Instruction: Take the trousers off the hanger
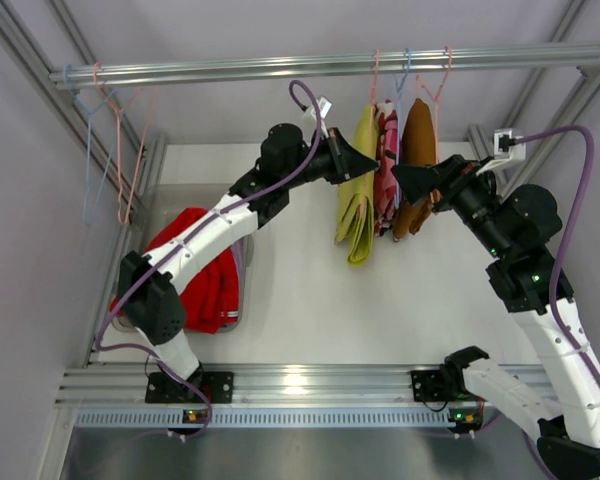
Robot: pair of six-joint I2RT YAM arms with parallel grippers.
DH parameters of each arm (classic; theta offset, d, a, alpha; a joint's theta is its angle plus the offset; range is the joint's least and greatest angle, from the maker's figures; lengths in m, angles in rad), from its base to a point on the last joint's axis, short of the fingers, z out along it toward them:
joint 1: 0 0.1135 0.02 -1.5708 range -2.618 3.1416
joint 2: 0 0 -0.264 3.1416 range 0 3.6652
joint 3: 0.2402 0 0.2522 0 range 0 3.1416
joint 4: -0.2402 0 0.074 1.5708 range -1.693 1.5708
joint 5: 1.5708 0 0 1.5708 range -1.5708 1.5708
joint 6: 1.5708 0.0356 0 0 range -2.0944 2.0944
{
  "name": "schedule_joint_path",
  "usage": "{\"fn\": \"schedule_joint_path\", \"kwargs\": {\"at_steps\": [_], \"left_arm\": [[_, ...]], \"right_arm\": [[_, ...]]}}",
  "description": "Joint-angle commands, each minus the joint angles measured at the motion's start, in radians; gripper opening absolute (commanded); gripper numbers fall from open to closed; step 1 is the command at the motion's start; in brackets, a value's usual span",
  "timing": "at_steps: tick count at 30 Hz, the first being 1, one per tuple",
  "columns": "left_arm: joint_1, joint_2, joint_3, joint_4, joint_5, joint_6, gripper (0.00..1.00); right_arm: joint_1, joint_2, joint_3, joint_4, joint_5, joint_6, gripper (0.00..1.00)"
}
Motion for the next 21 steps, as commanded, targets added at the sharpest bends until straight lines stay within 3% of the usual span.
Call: {"fn": "schedule_joint_path", "kwargs": {"at_steps": [1, 10, 21], "left_arm": [[0.004, -0.047, 0.103, 0.1, 0.014, 0.052, 0.0], [0.054, -0.127, 0.227, 0.071, 0.011, 0.136, 0.0], [0.054, -0.277, 0.106, 0.042, 0.003, 0.165, 0.0]], "right_arm": [[-0.019, -0.009, 0.001, 0.023, -0.031, 0.005, 0.99], [-0.021, 0.0, -0.011, 0.055, -0.075, 0.017, 1.0], [-0.022, 0.029, -0.016, 0.123, -0.147, 0.054, 1.0]]}}
